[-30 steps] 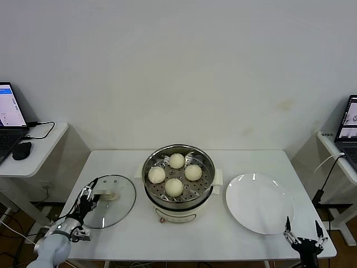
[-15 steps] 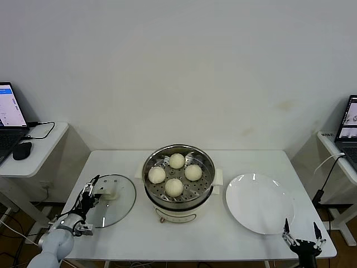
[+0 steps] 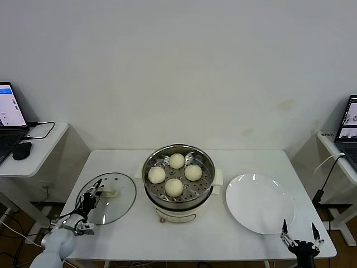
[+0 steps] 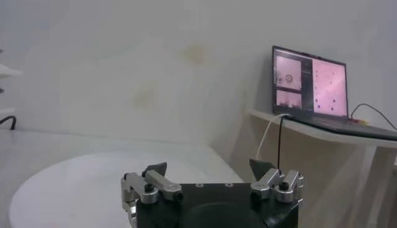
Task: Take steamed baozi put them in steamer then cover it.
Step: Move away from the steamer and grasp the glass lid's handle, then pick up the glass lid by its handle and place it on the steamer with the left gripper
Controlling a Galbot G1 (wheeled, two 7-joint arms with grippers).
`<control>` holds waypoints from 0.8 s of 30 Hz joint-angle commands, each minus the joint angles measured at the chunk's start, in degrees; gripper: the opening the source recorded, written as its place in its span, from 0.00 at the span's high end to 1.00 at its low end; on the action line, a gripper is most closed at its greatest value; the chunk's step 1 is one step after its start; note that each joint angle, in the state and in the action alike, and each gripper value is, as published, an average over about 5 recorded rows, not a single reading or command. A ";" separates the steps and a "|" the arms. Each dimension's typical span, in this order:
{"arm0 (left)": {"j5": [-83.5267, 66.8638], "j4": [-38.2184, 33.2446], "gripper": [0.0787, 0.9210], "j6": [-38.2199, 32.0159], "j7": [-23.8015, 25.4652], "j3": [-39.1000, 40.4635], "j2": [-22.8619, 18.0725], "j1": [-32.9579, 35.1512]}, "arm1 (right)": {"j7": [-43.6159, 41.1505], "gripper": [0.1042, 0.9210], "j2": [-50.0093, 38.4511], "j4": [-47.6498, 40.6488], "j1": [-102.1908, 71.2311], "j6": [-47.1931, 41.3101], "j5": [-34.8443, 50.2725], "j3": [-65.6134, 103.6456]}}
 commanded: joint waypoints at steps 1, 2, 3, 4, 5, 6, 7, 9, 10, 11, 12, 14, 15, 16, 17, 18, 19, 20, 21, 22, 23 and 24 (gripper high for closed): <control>-0.20 2.59 0.65 -1.13 -1.54 -0.07 -0.36 -0.51 | -0.03 0.12 0.06 -0.06 -0.04 0.08 -0.11 -0.06; -0.21 2.74 0.68 -1.31 -1.86 -0.16 -0.42 -0.53 | -0.03 0.12 0.07 -0.08 -0.04 0.10 -0.13 -0.09; -0.24 2.85 0.71 -1.47 -2.22 -0.28 -0.49 -0.53 | -0.04 0.12 0.07 -0.09 -0.04 0.12 -0.16 -0.12; -0.30 2.94 0.75 -1.62 -2.62 -0.42 -0.57 -0.49 | -0.04 0.12 0.08 -0.10 -0.04 0.14 -0.20 -0.16; -0.37 3.02 0.78 -1.78 -3.10 -0.57 -0.65 -0.42 | -0.04 0.12 0.09 -0.11 -0.03 0.16 -0.24 -0.21; -0.45 3.06 0.81 -1.95 -3.63 -0.75 -0.75 -0.32 | -0.05 0.12 0.09 -0.12 -0.03 0.19 -0.28 -0.26; -0.57 3.07 0.85 -2.11 -4.18 -0.94 -0.87 -0.20 | -0.05 0.12 0.09 -0.13 -0.03 0.22 -0.32 -0.31; -0.87 2.97 0.89 -2.41 -5.51 -1.32 -1.09 0.14 | -0.05 0.12 0.08 -0.16 -0.03 0.27 -0.40 -0.41; -1.02 2.77 0.91 -2.52 -6.16 -1.55 -1.19 0.39 | -0.05 0.12 0.07 -0.17 -0.03 0.30 -0.44 -0.46; -1.20 2.46 0.92 -2.58 -6.75 -1.76 -1.25 0.67 | -0.04 0.12 0.06 -0.18 -0.04 0.33 -0.47 -0.51; -1.35 1.99 0.92 -2.58 -7.31 -1.99 -1.28 1.05 | -0.04 0.12 0.05 -0.16 -0.06 0.35 -0.51 -0.58; -1.55 0.29 0.92 -2.19 -8.08 -2.63 -1.20 2.22 | -0.05 0.12 0.01 -0.05 -0.13 0.38 -0.61 -0.72; -1.72 -0.92 0.92 -1.77 -8.31 -2.95 -1.09 2.95 | -0.05 0.12 0.00 0.03 -0.18 0.40 -0.67 -0.80; -1.94 -2.72 0.92 -1.15 -8.45 -3.34 -0.92 3.82 | -0.05 0.12 -0.03 0.12 -0.25 0.42 -0.74 -0.90; -2.21 -4.61 0.92 -0.30 -8.49 -3.74 -0.69 4.81 | -0.06 0.12 -0.06 0.20 -0.32 0.45 -0.81 -1.00; -2.55 -6.70 0.92 0.54 -8.44 -4.03 -0.45 5.69 | -0.06 0.12 -0.10 0.26 -0.38 0.48 -0.88 -1.12; -2.99 -9.22 0.92 1.70 -8.32 -4.39 -0.16 6.69 | -0.06 0.12 -0.14 0.30 -0.43 0.51 -0.96 -1.25; -3.40 -11.63 0.92 2.88 -8.16 -4.71 0.14 7.66 | -0.06 0.12 -0.19 0.32 -0.48 0.55 -1.05 -1.38; -3.75 -13.72 0.92 4.14 -7.90 -5.02 0.43 8.62 | -0.07 0.12 -0.24 0.33 -0.51 0.60 -1.15 -1.52; -4.15 -16.07 0.92 5.55 -7.54 -5.38 0.79 9.61 | -0.07 0.12 -0.30 0.36 -0.54 0.65 -1.26 -1.70; -4.65 -18.23 0.92 7.29 -7.00 -5.76 1.22 10.68 | -0.08 0.12 -0.36 0.40 -0.57 0.69 -1.36 -1.87; -5.08 -20.01 0.92 8.80 -6.41 -6.10 1.62 11.70 | -0.09 0.12 -0.42 0.47 -0.61 0.73 -1.46 -2.07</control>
